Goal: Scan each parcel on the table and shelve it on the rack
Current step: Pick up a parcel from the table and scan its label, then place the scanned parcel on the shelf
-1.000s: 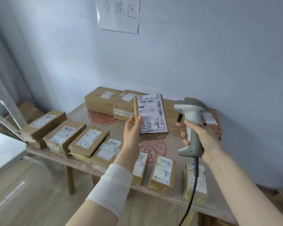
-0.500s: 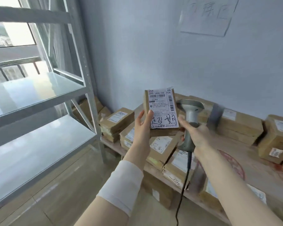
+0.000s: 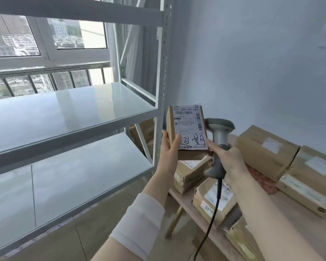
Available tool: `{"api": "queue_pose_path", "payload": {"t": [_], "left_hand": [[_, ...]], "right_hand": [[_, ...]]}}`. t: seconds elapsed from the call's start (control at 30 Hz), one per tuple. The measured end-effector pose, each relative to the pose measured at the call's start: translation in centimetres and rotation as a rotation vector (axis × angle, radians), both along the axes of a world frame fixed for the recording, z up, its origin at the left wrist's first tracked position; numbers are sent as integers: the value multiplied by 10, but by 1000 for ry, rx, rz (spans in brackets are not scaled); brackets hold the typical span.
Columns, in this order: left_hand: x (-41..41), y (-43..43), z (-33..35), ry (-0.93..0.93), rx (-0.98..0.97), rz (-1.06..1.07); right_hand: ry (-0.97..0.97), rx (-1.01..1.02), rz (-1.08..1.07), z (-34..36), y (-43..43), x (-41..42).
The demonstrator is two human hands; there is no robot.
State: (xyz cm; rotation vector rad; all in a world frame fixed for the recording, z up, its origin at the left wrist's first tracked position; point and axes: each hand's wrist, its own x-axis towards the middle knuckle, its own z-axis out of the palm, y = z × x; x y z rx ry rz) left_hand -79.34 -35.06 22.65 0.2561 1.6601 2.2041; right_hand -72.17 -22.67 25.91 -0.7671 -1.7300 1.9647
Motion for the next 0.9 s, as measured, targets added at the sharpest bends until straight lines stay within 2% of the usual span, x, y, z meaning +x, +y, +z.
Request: {"api": "queue_pose_path", "payload": {"t": [0.4,0.57,0.7,0.9], "left_hand": [[-162,-40,-11,-24,-76,170],[-221,-63,-14,-32,-84,131],[-265,-76,-12,57,-88,112],[-309,-75,-21,34,-92,125]], "right_hand": [[-86,-13,216,-14,-26,-198],[-139,-28,233,-16,-43,-262],[-174,-32,254,-14,-52,-308],[-232,-15,256,-19,-54,-355]]}}
